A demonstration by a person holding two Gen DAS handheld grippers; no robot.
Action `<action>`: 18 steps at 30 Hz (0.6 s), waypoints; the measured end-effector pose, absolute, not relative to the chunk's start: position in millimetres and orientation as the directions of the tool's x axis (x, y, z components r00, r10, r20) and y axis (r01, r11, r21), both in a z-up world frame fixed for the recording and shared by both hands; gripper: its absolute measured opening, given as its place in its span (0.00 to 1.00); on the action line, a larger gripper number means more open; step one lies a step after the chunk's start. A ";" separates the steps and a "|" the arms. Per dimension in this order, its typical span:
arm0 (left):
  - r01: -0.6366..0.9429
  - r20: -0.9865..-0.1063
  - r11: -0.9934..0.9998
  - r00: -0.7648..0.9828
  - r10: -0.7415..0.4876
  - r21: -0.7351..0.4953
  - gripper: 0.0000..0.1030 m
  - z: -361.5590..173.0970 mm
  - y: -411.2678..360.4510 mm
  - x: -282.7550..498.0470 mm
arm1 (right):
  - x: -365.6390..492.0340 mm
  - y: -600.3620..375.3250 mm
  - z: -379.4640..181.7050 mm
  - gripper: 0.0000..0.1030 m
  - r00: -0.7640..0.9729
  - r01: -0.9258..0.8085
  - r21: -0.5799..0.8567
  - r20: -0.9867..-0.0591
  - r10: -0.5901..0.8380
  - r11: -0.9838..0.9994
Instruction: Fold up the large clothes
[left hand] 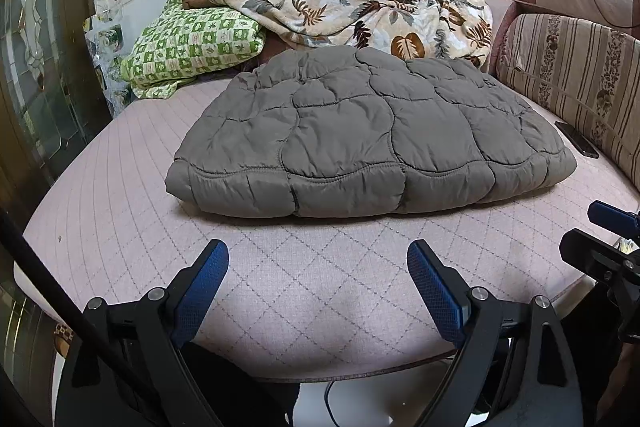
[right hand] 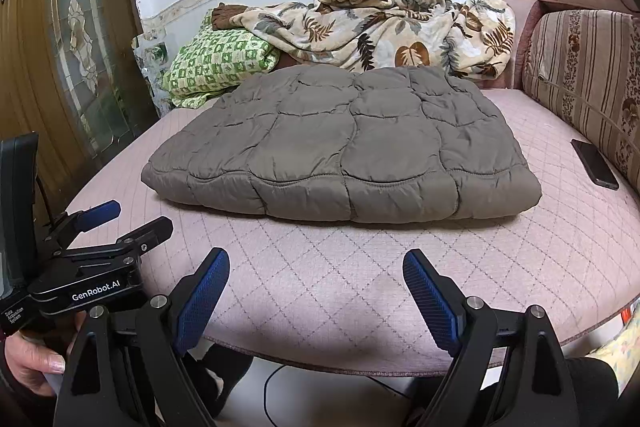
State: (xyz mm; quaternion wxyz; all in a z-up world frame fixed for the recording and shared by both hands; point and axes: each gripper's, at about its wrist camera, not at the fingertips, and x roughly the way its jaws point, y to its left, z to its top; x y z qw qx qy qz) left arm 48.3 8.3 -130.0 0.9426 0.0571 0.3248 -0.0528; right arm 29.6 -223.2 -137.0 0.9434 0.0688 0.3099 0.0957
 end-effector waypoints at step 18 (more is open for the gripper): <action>0.141 -0.613 0.990 0.782 -0.109 0.004 0.89 -91.0 12.3 26.6 | 7.3 -230.4 -103.5 0.89 0.809 -0.101 0.255 -0.542 0.229 0.962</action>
